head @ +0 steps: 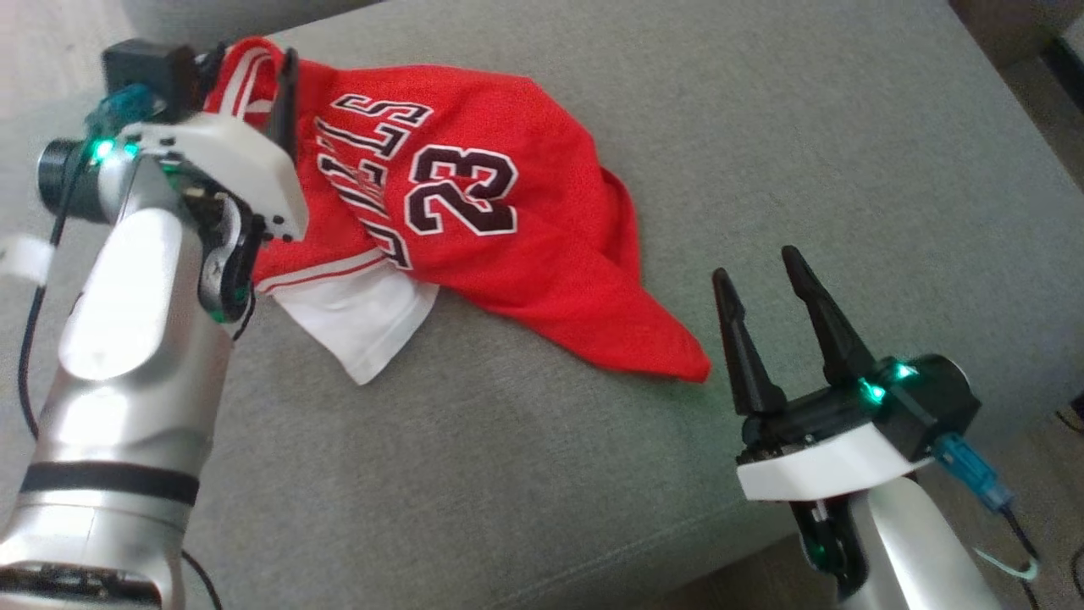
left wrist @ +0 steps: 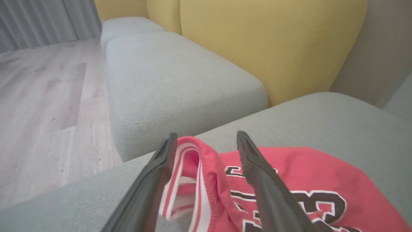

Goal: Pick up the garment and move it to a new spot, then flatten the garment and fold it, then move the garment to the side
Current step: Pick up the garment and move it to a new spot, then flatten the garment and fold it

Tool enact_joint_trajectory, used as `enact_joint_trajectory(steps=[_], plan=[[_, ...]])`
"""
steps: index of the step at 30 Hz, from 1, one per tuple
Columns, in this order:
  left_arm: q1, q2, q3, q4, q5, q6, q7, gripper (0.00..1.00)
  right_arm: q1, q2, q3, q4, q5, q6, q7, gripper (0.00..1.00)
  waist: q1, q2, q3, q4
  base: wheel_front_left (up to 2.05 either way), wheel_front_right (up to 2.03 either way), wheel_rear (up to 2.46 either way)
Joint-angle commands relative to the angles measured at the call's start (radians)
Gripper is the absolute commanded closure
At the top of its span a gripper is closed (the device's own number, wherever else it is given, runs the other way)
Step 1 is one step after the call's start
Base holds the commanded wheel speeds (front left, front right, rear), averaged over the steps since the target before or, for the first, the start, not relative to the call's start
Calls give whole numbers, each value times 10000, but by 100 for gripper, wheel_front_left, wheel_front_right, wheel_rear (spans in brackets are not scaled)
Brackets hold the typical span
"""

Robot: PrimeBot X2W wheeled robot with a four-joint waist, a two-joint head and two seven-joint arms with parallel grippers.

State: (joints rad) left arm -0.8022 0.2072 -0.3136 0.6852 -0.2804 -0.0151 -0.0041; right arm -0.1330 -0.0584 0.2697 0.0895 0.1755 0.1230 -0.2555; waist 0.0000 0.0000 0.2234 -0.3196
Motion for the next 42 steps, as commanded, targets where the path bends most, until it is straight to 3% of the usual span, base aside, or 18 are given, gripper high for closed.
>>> enact_joint_trajectory(steps=[1,11,18,21,31,42], plan=[[-195,266,402,-317,-83,114,-276,0,-32,81,112,-342,-67,77,-62,0,0,0,-150,202,0,0,0],[3072,-466,1050,-1910,-858,1049,-2095,0,637,81,-655,-490,-817,77,-63,0,0,0,-1077,1477,0,0,0],[6030,-784,1085,-3662,-663,1760,-2517,0,1104,81,-1151,-509,-1433,77,-63,0,0,0,-1543,2389,0,0,0],[6975,-785,1031,-4277,-394,1856,-2562,0,1285,81,-1370,-466,-1557,77,-63,0,0,0,-1716,2786,0,0,0],[9120,-973,1480,-5952,388,1568,-2574,0,1662,81,-1659,29,-1500,77,-63,0,0,0,-2146,3559,0,0,0],[9298,-1278,1861,-6246,773,1154,-2575,0,1492,81,-1338,296,-1598,77,-63,0,0,0,-1970,3714,0,0,0]])
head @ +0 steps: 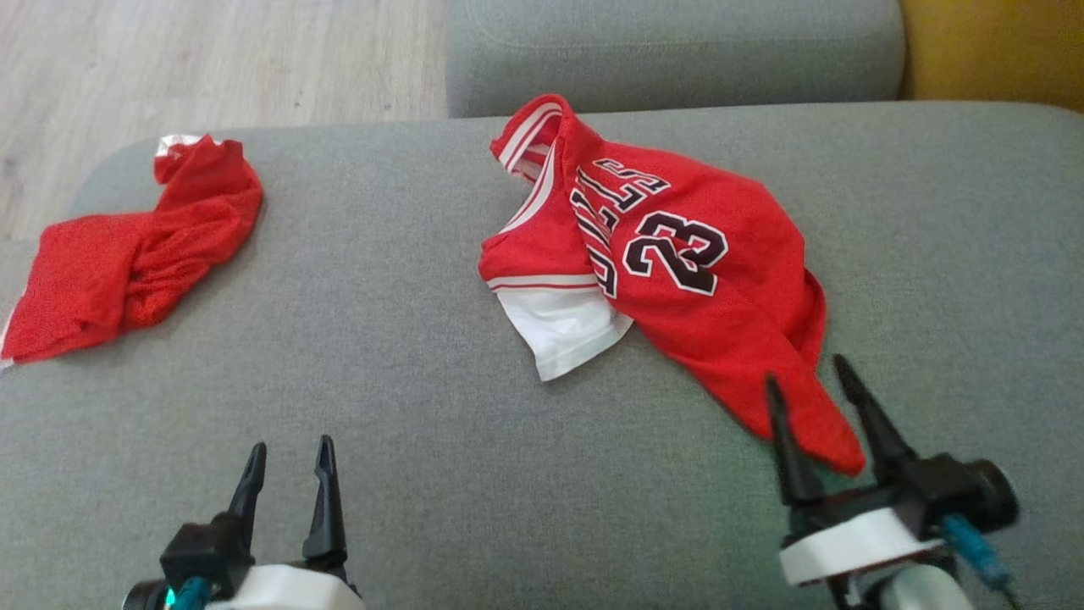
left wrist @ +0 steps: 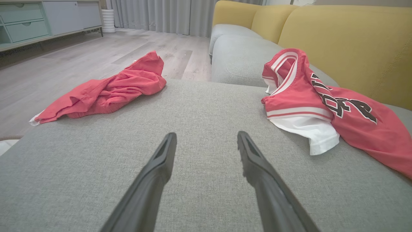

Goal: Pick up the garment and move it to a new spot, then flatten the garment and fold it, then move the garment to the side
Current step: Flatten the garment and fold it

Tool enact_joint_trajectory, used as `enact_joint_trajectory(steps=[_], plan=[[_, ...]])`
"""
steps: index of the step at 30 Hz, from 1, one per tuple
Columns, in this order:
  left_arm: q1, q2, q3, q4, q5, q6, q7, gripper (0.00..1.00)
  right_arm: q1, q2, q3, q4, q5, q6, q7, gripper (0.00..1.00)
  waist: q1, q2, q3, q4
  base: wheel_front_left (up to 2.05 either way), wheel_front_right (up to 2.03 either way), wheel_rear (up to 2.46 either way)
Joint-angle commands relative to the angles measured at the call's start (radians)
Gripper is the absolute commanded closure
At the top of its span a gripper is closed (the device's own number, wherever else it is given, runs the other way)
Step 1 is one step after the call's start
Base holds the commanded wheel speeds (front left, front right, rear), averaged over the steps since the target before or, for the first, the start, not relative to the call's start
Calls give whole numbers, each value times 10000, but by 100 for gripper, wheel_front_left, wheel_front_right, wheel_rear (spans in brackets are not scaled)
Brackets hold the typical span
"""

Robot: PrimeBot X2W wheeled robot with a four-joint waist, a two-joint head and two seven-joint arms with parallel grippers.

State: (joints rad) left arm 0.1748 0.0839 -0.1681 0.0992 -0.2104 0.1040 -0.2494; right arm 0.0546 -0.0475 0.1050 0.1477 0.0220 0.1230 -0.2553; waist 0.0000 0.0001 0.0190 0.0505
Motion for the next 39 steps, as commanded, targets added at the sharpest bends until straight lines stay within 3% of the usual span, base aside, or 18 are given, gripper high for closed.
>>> enact_joint_trajectory(steps=[1,4,13,19,25,26,27,34,39], plan=[[-600,-99,428,-427,128,-95,-123,0,-703,-28,698,-237,-217,77,-65,0,0,-1,268,49,0,0,0],[-878,-172,396,-454,188,-199,-123,0,-1530,-28,1400,289,-478,77,201,0,0,-1,595,145,0,0,0],[-1935,-314,-161,-145,171,-445,-123,0,-4763,-250,3962,2868,-367,77,2778,0,0,-1,1511,1000,0,0,0],[-2312,-332,-673,-107,-265,-250,-124,0,-5964,-538,5186,4402,196,77,4325,0,0,-1,1853,1696,0,0,0],[-2486,-334,-1048,-164,-552,-1,-124,0,-6801,-856,5778,5325,-82,77,5330,0,0,-1,2072,2020,0,0,0],[-2495,-335,-1088,-164,-581,31,-124,0,-6900,-867,5815,5426,-128,77,5403,15,0,-1,2084,2041,0,0,0],[-2508,-335,-1127,-163,-606,59,-124,0,-6999,-869,5816,5494,-183,77,5418,100,0,-1,2093,2060,0,0,0],[-2495,-335,-1157,-109,-669,146,-124,0,-7435,-347,4940,4959,142,77,4686,100,0,-1,1872,1907,0,0,0],[-2411,-336,-1182,-48,-683,112,-124,0,-8071,-46,4698,3457,1932,77,4656,100,0,-1,1521,1624,0,0,0]])
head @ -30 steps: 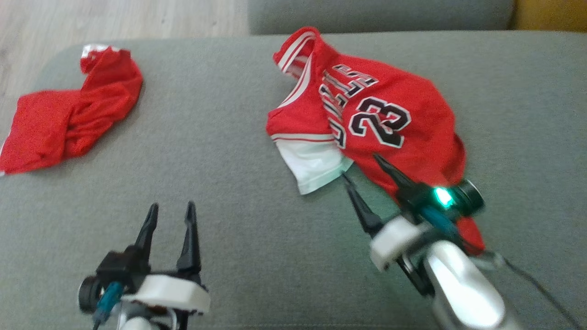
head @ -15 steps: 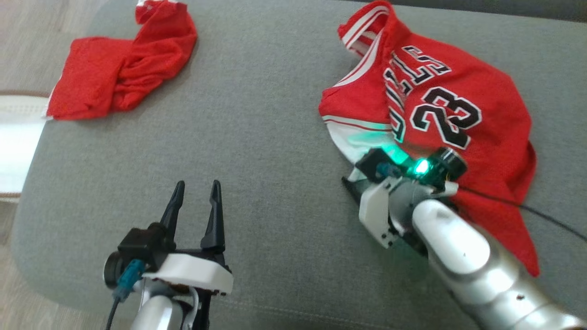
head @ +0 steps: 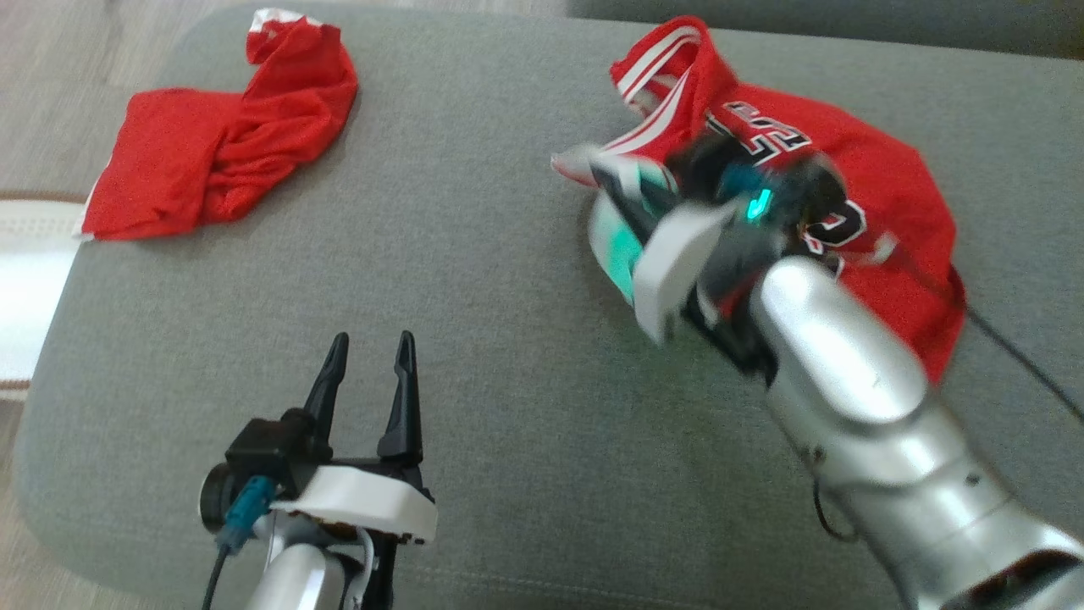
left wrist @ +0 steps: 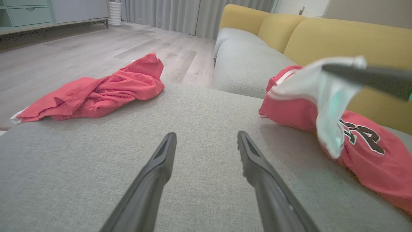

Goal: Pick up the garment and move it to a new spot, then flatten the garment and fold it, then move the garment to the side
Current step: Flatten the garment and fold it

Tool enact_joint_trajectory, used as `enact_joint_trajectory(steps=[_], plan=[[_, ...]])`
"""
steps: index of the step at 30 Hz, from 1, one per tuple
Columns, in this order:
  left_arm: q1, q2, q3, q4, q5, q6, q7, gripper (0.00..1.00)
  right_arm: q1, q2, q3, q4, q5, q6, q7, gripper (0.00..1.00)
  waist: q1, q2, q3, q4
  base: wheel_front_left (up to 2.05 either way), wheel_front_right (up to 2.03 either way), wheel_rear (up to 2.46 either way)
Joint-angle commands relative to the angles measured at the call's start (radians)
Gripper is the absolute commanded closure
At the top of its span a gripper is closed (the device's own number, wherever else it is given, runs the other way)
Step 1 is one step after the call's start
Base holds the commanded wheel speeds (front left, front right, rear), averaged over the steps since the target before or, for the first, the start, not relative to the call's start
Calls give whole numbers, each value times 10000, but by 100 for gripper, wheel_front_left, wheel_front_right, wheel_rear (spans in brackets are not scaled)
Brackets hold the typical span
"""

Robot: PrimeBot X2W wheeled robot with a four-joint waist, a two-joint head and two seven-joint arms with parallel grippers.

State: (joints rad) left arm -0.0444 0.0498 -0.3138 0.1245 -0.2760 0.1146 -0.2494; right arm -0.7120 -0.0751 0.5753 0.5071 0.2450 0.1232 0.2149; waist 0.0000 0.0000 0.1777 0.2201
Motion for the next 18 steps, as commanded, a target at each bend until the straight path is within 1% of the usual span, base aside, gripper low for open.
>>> enact_joint_trajectory(steps=[1,3,5,9,11,13,15,18], plan=[[-213,6,240,-292,-37,-1,-124,0,-577,237,20,-595,324,75,23,100,0,0,-136,-110,0,0,0],[-208,5,164,-274,-69,3,-124,0,-976,242,-22,-1385,1427,75,194,100,0,0,-267,-175,0,0,0],[-190,5,80,-257,-106,32,-124,0,-1399,244,-134,-1927,2439,75,384,100,0,0,-400,-216,0,0,0],[-122,5,-87,-220,-206,72,-124,0,-2316,246,-361,-2281,3922,75,496,100,0,0,-651,-199,0,0,0],[-67,5,-175,-197,-266,87,-124,0,-2770,246,-522,-2154,4553,75,344,100,0,0,-785,-142,0,0,0],[-16,5,-250,-198,-339,121,-124,0,-3297,247,-840,-1834,5116,75,-35,100,0,0,-873,-83,0,0,0],[38,5,-325,-198,-394,159,-124,0,-3858,247,-1261,-1267,5842,75,-569,100,0,0,-968,-24,0,0,0],[117,5,-401,-219,-441,221,-124,0,-4879,247,-1711,-79,6758,75,-1525,100,0,0,-1043,10,0,0,0]])
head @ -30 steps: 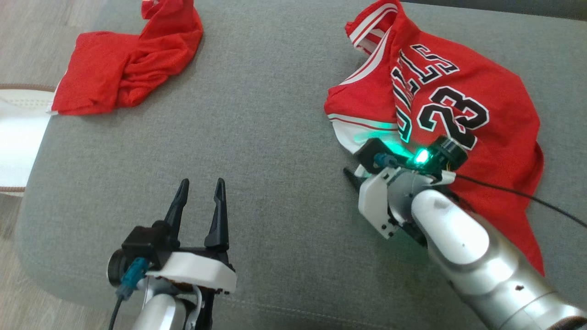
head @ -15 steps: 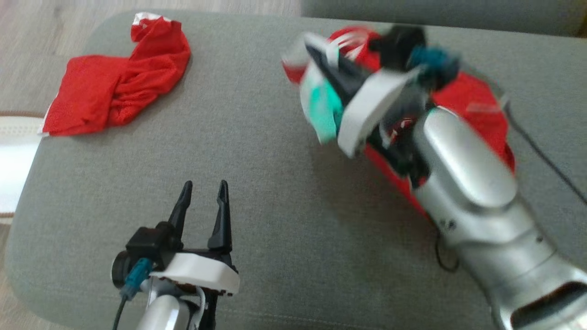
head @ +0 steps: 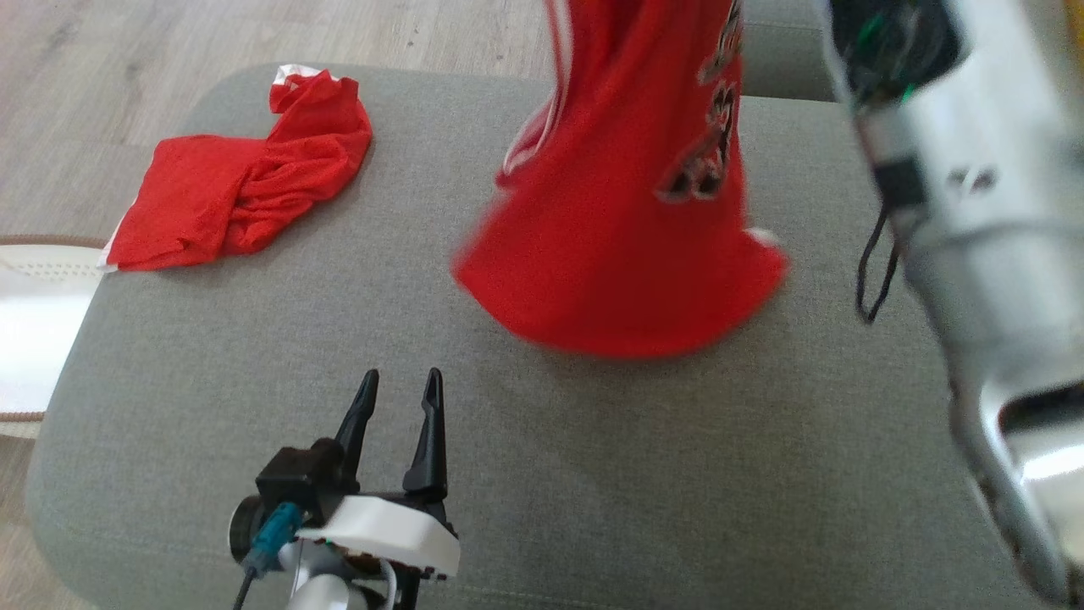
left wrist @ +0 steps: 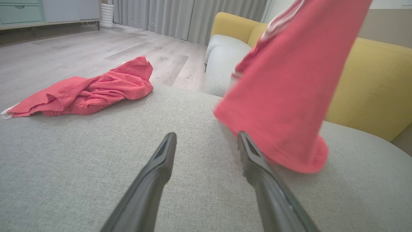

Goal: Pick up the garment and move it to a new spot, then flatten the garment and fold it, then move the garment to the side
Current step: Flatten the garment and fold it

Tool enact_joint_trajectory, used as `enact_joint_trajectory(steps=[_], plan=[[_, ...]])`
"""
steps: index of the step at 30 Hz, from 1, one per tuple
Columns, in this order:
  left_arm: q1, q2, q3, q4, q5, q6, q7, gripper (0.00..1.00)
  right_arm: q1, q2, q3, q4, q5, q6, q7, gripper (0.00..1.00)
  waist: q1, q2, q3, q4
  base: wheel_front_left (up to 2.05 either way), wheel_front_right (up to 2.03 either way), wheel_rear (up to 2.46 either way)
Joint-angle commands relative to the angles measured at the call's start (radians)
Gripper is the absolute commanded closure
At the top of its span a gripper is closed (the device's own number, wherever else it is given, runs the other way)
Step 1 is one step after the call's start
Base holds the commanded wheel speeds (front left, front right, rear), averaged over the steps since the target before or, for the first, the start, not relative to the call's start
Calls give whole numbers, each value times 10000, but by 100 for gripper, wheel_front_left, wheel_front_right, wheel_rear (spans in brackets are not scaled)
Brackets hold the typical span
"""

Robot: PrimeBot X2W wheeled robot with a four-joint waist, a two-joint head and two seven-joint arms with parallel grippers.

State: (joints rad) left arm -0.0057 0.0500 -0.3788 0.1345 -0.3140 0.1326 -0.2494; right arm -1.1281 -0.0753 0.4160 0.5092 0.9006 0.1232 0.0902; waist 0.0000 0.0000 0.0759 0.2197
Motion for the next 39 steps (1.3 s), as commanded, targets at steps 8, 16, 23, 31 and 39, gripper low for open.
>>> enact_joint_trajectory(steps=[8,16,23,31,39], plan=[[5,3,449,-495,-119,252,-124,0,-1621,249,-336,3627,1846,75,-2191,100,0,0,-147,-337,0,0,0],[134,3,813,-760,16,332,-124,0,417,246,-983,6675,2089,75,-3447,100,0,0,65,-1220,0,0,0],[19,3,1010,-860,110,315,-124,0,2035,-477,-2550,7346,1723,75,-3515,100,0,0,318,-1699,0,0,0],[-48,3,1030,-783,190,220,-124,0,4520,-471,-4372,6345,163,75,-3518,100,0,0,422,-2136,0,0,0],[-109,3,1056,-687,304,129,-124,0,6664,-181,-6012,4094,-4192,75,-3519,0,0,0,383,-2189,0,0,0]])
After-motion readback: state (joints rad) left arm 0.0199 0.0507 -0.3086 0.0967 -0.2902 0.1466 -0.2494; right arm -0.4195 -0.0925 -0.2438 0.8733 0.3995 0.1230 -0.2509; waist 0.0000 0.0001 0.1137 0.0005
